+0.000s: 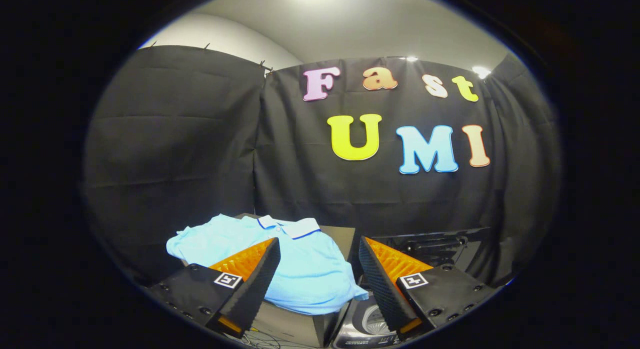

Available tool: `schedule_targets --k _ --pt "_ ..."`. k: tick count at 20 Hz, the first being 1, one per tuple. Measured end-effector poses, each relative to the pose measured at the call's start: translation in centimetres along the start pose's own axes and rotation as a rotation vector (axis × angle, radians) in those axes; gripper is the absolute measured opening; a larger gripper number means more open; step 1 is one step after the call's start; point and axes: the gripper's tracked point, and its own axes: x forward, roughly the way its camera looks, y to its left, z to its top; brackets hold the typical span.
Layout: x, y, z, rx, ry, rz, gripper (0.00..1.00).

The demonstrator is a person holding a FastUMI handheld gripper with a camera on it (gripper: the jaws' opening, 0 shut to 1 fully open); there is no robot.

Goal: Put the clothes into the washing machine and then close the washing machine lid.

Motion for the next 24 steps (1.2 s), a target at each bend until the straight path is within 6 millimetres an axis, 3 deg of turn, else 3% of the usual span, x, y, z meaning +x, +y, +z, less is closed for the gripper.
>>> schedule_targets --k 11,20,24 --pt "6.5 4.0 0.2 0.001 0.128 0.081 0.98" --pt "11.1 7.0 -3.1 0.028 0.338 0.15 0.98" --pt "13.0 7.9 -3.3 0.031 0.381 0.158 0.98"
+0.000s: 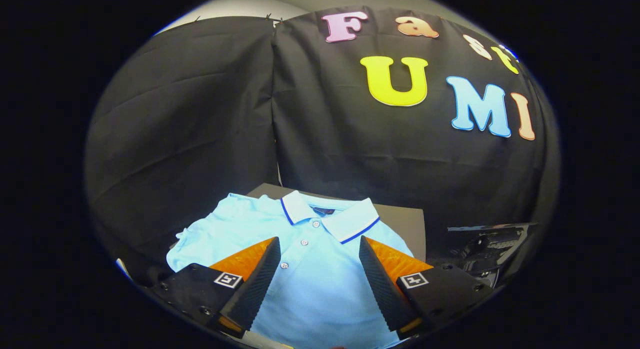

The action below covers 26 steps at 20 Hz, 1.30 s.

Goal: Put the clothes into the washing machine and then close the washing machine lid.

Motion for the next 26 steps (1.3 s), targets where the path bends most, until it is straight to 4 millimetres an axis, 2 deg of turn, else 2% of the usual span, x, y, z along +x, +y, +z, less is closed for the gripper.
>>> schedule_targets --k 4,10,12,14,21,22,24,26 --pt "2.1 1.8 -0.2 0.006 0.058 0.047 0.98" --pt "3.5 3.6 -1.4 -0.022 0.152 0.093 0.97" --pt "4.0 3.8 -2.1 -0.043 0.18 0.095 0.97" --pt "4.4 4.0 -3.8 -0.06 0.248 0.111 0.97" --pt "4.5 3.8 -3.5 -0.095 0.264 0.118 0.96" --pt "4.6 3.8 -3.7 -0.099 0.274 0.125 0.88" --pt "4.8 3.8 -3.8 -0.1 0.286 0.133 0.85" --pt "5.3 3.6 -3.5 -0.082 0.259 0.143 0.63"
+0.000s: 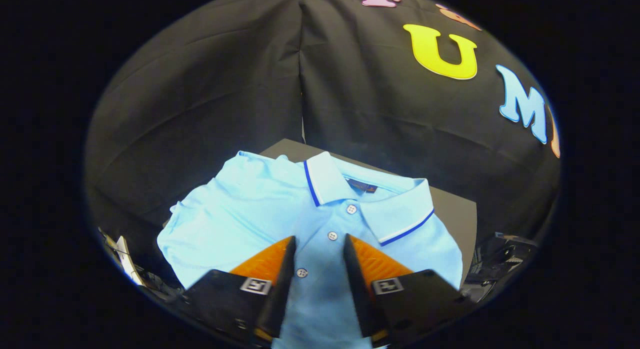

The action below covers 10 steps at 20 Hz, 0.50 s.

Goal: Put the clothes into the washing machine and then close the washing machine lid.

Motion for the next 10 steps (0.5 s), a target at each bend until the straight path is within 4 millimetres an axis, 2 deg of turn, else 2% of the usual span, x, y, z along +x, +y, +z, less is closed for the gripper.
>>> schedule_targets --k 2,4,7,9,10 --pt "-0.27 -0.16 -0.15 0.036 -0.002 0.014 0.42" --pt "-0.2 -0.09 -0.17 0.02 0.002 0.021 0.42" --pt "-0.28 0.05 0.22 -0.002 -0.032 0.035 0.09" --pt "0.06 0.1 0.12 0.016 -0.038 0.045 0.09" --pt "0.16 0.19 0.17 0.007 -0.037 0.05 0.02"
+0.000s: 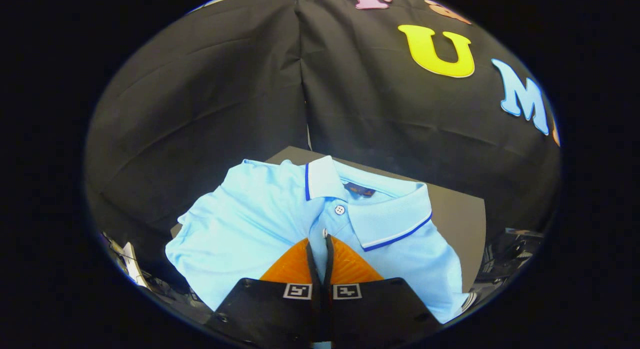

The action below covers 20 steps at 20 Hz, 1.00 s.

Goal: Put the clothes into the washing machine and then close the washing machine lid.

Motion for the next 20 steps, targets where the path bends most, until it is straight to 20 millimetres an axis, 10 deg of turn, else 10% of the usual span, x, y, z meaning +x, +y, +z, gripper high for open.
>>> schedule_targets --k 12,20 --pt "-5.3 0.3 2.5 0.038 -0.172 0.04 0.01" --pt "-10.5 -3.6 2.6 0.051 -0.25 -0.001 0.01"
